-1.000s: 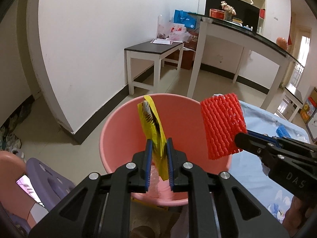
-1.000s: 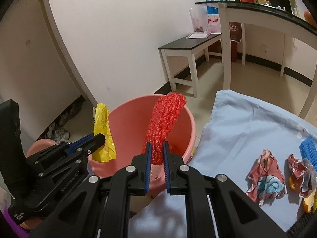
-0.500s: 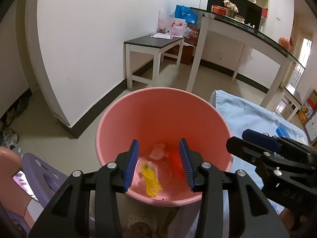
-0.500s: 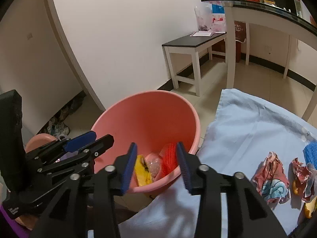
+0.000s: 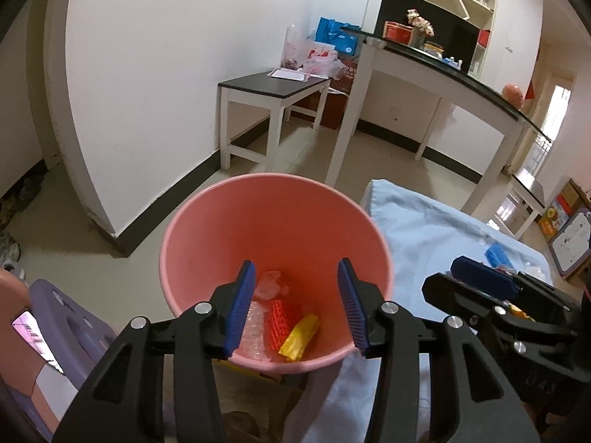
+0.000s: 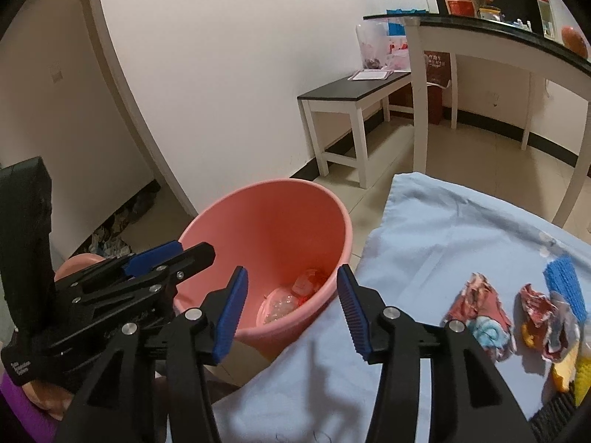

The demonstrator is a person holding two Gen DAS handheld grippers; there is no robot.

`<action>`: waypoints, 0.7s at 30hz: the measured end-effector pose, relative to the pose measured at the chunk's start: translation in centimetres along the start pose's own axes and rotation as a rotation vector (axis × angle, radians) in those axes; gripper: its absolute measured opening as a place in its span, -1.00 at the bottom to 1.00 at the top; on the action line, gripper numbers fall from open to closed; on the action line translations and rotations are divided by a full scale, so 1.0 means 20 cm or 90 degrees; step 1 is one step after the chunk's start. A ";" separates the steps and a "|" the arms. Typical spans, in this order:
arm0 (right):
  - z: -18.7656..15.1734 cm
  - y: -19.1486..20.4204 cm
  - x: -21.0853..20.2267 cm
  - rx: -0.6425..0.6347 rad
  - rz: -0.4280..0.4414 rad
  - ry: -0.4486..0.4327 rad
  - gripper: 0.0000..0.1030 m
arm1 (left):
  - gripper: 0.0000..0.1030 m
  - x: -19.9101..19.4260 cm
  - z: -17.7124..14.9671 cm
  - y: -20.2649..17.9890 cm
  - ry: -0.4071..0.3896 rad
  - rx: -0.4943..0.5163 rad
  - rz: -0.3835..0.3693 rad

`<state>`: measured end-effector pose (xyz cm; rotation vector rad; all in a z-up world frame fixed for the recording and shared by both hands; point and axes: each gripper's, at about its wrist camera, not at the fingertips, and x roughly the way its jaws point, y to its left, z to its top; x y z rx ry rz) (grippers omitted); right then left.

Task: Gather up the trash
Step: 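Move both open tools back over the table to the trash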

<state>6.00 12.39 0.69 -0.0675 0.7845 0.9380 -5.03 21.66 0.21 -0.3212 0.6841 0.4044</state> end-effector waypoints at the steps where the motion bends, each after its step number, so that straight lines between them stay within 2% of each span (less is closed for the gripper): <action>1: 0.00 0.00 -0.02 0.001 0.000 -0.002 0.00 | -0.09 -0.01 0.00 -0.01 -0.002 0.003 -0.002; 13: -0.11 -0.12 -0.36 0.033 -0.025 -0.045 0.11 | -0.09 -0.16 -0.06 -0.26 -0.017 0.058 -0.039; 21: -0.27 -0.35 -0.62 0.071 -0.102 -0.061 0.12 | -0.09 -0.25 -0.13 -0.43 -0.018 0.093 -0.087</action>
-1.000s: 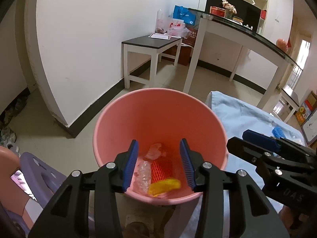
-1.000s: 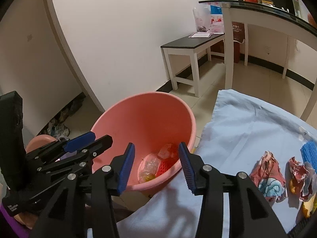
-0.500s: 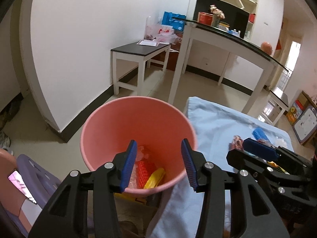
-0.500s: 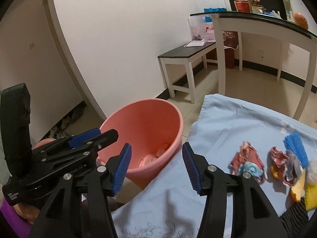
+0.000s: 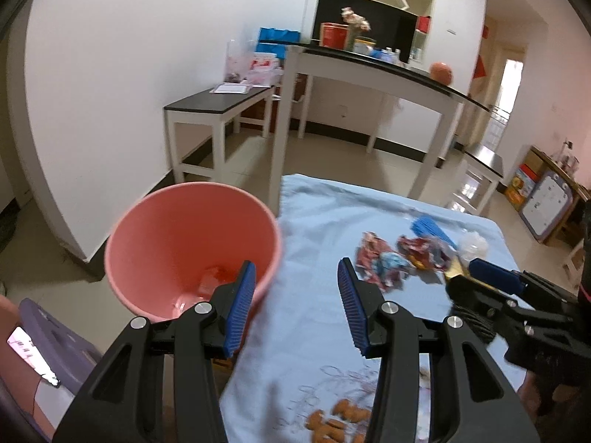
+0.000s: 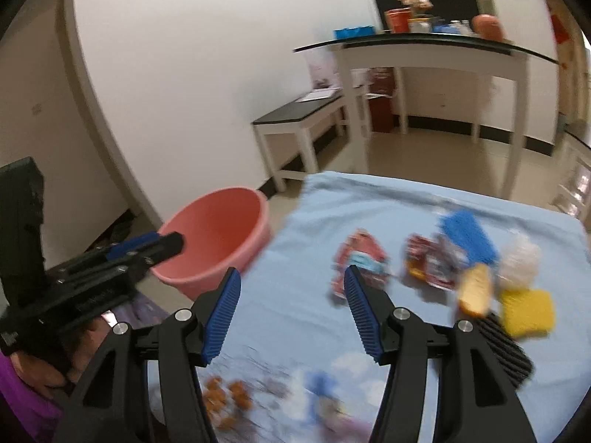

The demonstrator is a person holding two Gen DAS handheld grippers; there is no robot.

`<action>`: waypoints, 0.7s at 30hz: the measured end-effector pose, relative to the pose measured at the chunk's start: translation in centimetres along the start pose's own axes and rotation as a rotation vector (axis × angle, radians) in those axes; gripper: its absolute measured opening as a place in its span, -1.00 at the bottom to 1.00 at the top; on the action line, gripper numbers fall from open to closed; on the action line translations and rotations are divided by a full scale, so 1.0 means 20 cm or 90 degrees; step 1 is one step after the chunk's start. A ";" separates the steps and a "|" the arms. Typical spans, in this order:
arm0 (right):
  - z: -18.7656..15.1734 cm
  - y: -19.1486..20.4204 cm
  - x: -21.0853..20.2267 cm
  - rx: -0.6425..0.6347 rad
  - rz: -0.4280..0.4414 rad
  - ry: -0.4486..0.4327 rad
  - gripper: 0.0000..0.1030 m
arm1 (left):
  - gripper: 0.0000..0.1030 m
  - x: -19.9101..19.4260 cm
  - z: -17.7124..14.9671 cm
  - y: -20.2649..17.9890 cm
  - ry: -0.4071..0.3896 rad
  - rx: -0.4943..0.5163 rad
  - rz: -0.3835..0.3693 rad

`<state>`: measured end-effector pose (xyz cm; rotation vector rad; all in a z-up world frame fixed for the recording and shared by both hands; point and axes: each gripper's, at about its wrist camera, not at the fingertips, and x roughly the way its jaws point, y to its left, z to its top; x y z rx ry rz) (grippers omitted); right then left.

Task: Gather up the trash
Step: 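Move both open tools back over the table to the trash, then grasp the crumpled patterned paper with the left tool while the right tool grasps the black mesh net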

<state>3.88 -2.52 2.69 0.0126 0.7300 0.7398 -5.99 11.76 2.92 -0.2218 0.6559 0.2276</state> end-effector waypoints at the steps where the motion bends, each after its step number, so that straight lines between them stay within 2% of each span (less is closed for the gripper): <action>1: -0.02 -0.05 -0.04 0.009 -0.014 -0.003 0.12 | -0.09 0.00 0.00 -0.02 0.002 0.004 -0.004; 10: -0.15 -0.36 -0.22 0.073 -0.081 -0.017 0.13 | -0.09 0.08 -0.05 -0.25 0.039 0.036 -0.068; 15: -0.18 -0.46 -0.22 0.094 -0.092 -0.017 0.14 | -0.09 0.20 -0.05 -0.36 0.066 0.044 -0.092; 21: -0.18 -0.53 -0.17 0.102 -0.095 -0.010 0.14 | -0.09 0.40 -0.03 -0.47 0.096 0.044 -0.097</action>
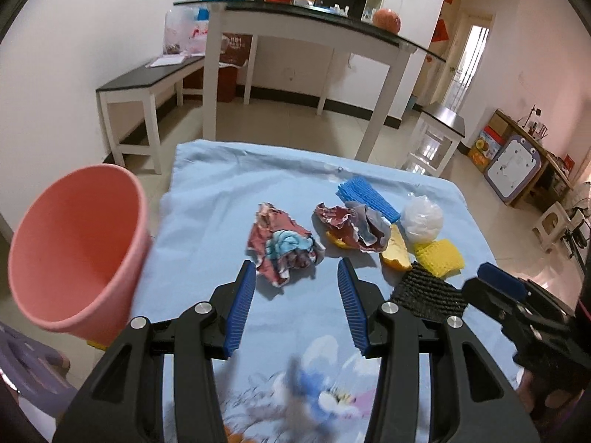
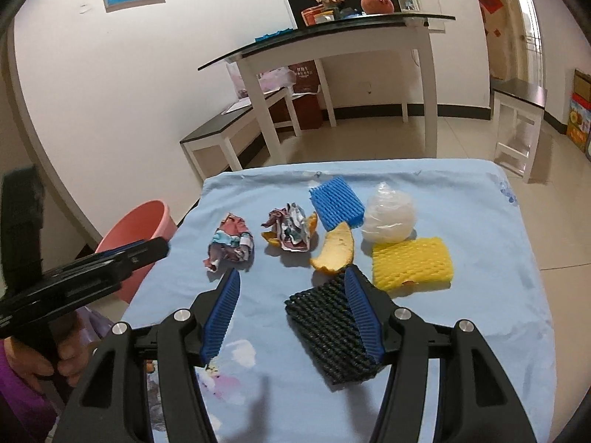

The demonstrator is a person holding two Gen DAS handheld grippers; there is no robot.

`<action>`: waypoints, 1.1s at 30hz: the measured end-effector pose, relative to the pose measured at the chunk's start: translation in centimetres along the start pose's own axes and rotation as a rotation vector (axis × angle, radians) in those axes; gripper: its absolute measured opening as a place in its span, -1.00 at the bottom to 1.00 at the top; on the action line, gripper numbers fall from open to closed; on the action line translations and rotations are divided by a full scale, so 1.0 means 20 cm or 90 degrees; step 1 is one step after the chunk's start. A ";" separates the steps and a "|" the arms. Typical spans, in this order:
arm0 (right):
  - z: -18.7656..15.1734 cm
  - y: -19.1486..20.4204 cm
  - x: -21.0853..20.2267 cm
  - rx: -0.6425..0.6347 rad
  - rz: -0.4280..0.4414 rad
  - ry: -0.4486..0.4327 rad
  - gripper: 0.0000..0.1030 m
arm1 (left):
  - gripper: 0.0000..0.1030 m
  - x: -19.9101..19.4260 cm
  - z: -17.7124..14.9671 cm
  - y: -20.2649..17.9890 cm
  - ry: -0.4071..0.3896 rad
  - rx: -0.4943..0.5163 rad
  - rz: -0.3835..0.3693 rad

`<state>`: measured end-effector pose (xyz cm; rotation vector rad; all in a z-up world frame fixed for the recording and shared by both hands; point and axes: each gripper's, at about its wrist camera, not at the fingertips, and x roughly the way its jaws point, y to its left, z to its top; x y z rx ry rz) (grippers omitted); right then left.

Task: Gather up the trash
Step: 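Grasp the crumpled patterned paper with the left tool while the right tool grasps the black mesh net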

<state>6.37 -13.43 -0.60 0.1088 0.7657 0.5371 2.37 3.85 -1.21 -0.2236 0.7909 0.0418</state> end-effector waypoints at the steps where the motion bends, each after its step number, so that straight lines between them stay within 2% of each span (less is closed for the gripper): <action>1: 0.00 -0.01 0.01 -0.002 -0.002 0.001 0.14 | -0.09 0.02 0.00 0.00 0.003 0.001 0.001; 8: -0.03 -0.11 0.04 0.001 -0.017 0.015 0.15 | -0.09 0.20 0.03 -0.03 0.032 0.002 0.020; 10: -0.05 -0.14 0.04 0.004 -0.021 0.021 0.23 | -0.09 0.25 0.04 -0.03 0.042 -0.002 0.025; 18: -0.11 -0.28 0.08 0.043 -0.035 0.063 0.26 | -0.12 0.39 0.06 0.01 0.067 -0.015 0.054; 20: -0.12 -0.30 0.10 0.050 -0.031 0.070 0.26 | -0.50 0.41 0.05 0.02 0.072 -0.018 0.045; 22: -0.12 -0.32 0.12 0.053 -0.030 0.084 0.26 | -0.67 0.41 0.04 0.02 0.072 -0.015 0.036; 28: -0.15 -0.34 0.19 0.070 -0.025 0.116 0.24 | -0.76 0.36 0.02 -0.01 0.057 0.005 0.029; 29: -0.15 -0.33 0.19 0.068 -0.027 0.117 0.18 | -0.76 0.33 0.02 -0.01 0.050 0.006 0.026; 31: -0.15 -0.32 0.20 0.061 -0.032 0.123 -0.32 | -0.76 0.30 0.02 -0.02 0.042 0.008 0.022; 32: -0.15 -0.32 0.20 0.061 -0.033 0.125 -0.45 | -0.76 0.27 0.03 -0.02 0.036 0.010 0.020; 33: -0.15 -0.32 0.19 0.061 -0.033 0.126 -0.70 | -0.76 0.25 0.03 -0.02 0.030 0.011 0.018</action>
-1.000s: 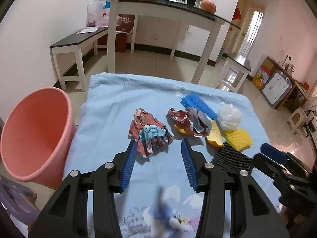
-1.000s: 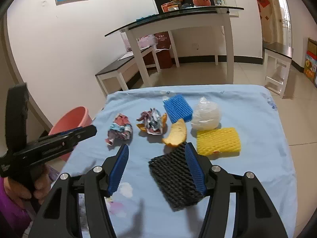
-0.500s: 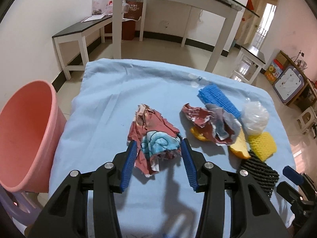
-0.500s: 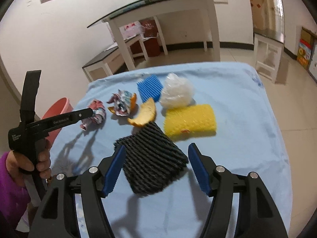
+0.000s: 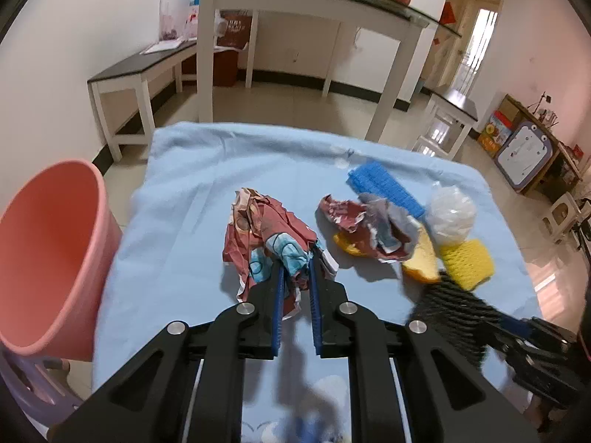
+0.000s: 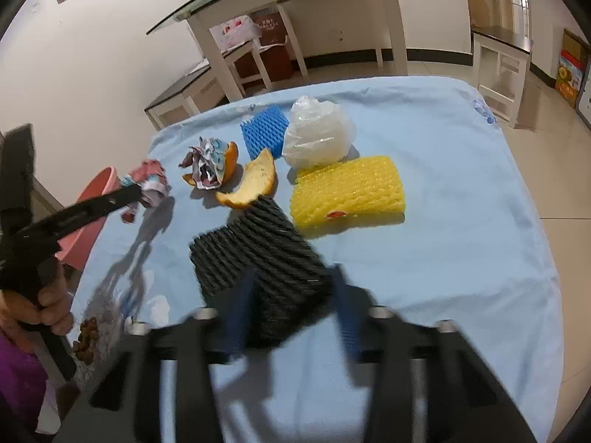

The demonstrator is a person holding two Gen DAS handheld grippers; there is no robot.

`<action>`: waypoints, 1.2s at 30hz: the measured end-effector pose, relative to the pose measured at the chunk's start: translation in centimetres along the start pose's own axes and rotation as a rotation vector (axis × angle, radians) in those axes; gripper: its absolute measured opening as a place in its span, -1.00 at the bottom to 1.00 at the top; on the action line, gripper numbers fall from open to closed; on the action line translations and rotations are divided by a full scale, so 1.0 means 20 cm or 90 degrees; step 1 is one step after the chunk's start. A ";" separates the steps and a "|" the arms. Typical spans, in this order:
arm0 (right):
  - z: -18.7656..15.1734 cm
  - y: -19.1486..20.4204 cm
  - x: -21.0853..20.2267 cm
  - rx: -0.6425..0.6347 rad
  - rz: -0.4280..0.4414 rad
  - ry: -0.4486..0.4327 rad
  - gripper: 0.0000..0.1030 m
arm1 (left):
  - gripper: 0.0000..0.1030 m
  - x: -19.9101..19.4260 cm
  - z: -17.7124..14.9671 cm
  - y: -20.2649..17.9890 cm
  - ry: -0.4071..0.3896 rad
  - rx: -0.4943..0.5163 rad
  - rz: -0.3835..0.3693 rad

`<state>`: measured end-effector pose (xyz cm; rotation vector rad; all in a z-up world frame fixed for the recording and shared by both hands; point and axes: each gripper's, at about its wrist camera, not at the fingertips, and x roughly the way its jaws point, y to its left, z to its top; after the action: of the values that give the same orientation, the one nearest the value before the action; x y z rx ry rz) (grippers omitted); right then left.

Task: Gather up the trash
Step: 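Grasp the crumpled patterned paper with the left tool while the right tool grasps the black mesh net, then carry the paper and black net over the pink bucket and release both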

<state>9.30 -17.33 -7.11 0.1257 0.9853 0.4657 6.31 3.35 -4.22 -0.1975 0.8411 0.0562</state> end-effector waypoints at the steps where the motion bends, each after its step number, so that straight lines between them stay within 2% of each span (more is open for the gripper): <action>1: 0.00 0.00 -0.01 0.002 0.001 -0.001 -0.80 | -0.76 -0.02 0.00 0.00 -0.005 0.001 -0.002; 11: -0.04 0.18 -0.26 -0.077 0.020 -0.066 -0.83 | -0.76 -0.28 -0.04 0.02 -0.055 0.012 -0.030; 18: 0.05 0.37 -0.42 -0.112 0.048 -0.126 -0.83 | -0.76 -0.43 -0.07 0.07 -0.086 0.017 -0.040; 28: 0.23 0.77 -0.34 -0.161 0.101 -0.144 -0.83 | -0.76 -0.62 -0.07 0.24 -0.143 -0.006 0.005; 36: 0.34 1.11 -0.19 -0.207 0.147 -0.130 -0.83 | -0.76 -0.73 -0.07 0.46 -0.170 -0.045 0.072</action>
<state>6.02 1.66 6.48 -0.0076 0.6870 0.8028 -5.51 12.62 4.32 -0.2034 0.5836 0.2141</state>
